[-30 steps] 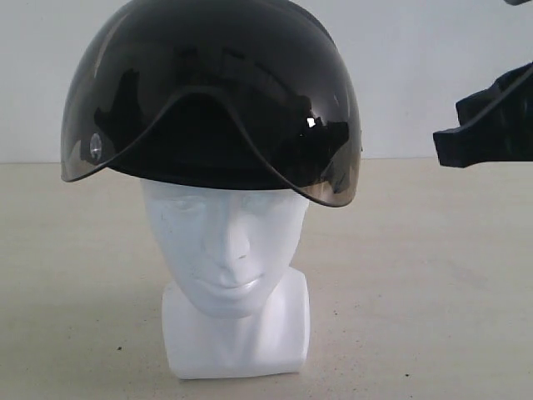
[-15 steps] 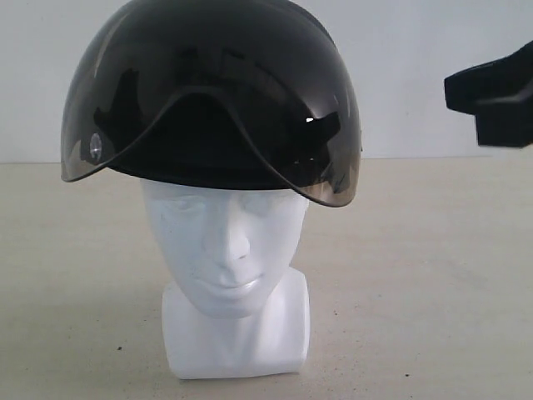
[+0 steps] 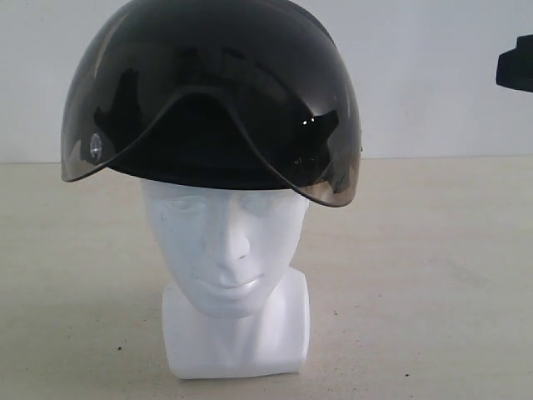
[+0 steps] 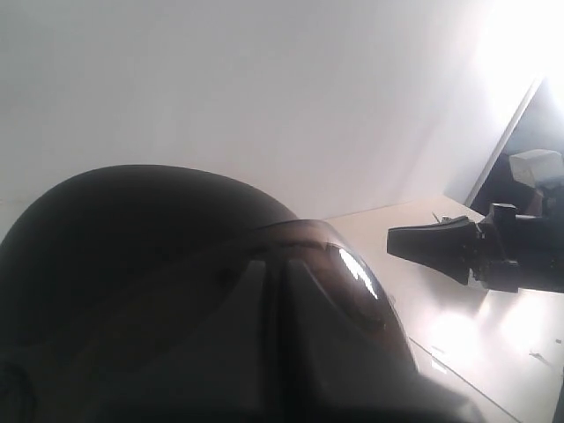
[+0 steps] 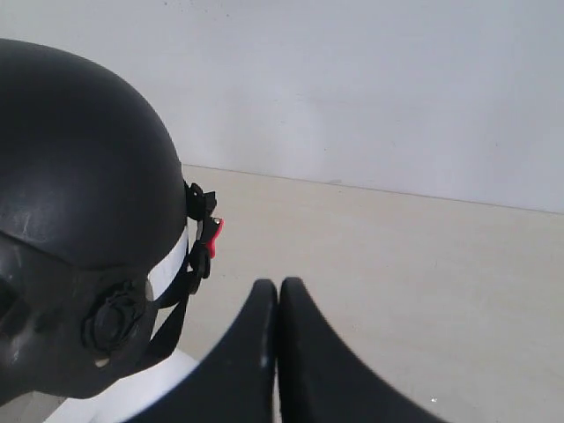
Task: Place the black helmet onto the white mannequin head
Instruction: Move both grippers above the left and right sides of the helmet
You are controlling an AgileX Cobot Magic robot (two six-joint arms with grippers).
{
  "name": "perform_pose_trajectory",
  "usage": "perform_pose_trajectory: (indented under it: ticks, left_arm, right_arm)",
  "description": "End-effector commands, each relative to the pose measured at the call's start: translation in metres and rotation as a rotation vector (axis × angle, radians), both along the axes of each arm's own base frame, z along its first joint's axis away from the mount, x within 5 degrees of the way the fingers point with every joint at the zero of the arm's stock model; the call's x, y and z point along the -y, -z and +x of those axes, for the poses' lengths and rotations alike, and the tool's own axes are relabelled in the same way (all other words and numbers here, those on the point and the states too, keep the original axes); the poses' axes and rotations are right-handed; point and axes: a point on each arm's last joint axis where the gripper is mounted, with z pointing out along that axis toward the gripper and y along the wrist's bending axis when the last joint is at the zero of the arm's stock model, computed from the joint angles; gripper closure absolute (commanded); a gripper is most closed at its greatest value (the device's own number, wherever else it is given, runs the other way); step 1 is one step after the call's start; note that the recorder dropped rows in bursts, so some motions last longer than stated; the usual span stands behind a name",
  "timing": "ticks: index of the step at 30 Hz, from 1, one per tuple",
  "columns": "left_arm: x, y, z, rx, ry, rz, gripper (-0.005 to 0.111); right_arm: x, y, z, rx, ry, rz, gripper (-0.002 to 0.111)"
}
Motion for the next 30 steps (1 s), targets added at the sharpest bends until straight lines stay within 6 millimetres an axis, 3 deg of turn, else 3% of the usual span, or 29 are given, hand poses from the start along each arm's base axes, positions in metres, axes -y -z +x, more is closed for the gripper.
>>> perform_pose_trajectory:
  ticks: [1,15,17,20,21,23,24,26,30]
  left_arm:
    - [0.0,-0.001,0.001,-0.004,-0.008,-0.005,0.102]
    - [0.0,0.0,0.001,-0.007,-0.007,-0.007,0.102]
    - [-0.005,-0.012,0.002,0.129,-0.065,-0.056,0.102]
    - [-0.02,-0.045,-0.009,0.577,-0.254,-0.067,0.102]
    - [-0.025,-0.048,-0.01,0.606,-0.308,-0.086,0.102]
    - [-0.046,-0.046,-0.007,0.512,-0.564,-0.039,0.102]
    - [-0.056,-0.038,-0.004,0.339,-0.666,0.033,0.102]
    - [-0.06,-0.012,-0.003,0.142,-0.651,0.429,0.102]
    - [-0.062,0.019,-0.012,-0.234,-0.612,0.487,0.102]
  right_arm:
    - [0.002,-0.004,-0.001,0.029,0.01,-0.003,0.108]
    - [0.002,-0.006,0.0,0.052,0.02,0.012,0.108]
    - [0.002,-0.006,0.0,0.052,0.02,0.012,0.108]
    - [0.002,-0.006,0.0,0.052,0.02,0.012,0.108]
    - [0.002,-0.006,0.0,0.052,0.02,0.012,0.108]
    - [0.002,-0.006,0.0,0.052,0.02,0.012,0.108]
    - [0.002,-0.006,0.0,0.052,0.02,0.012,0.108]
    - [0.002,-0.006,0.0,0.052,0.02,0.012,0.108]
    - [0.002,-0.006,0.0,0.052,0.02,0.012,0.108]
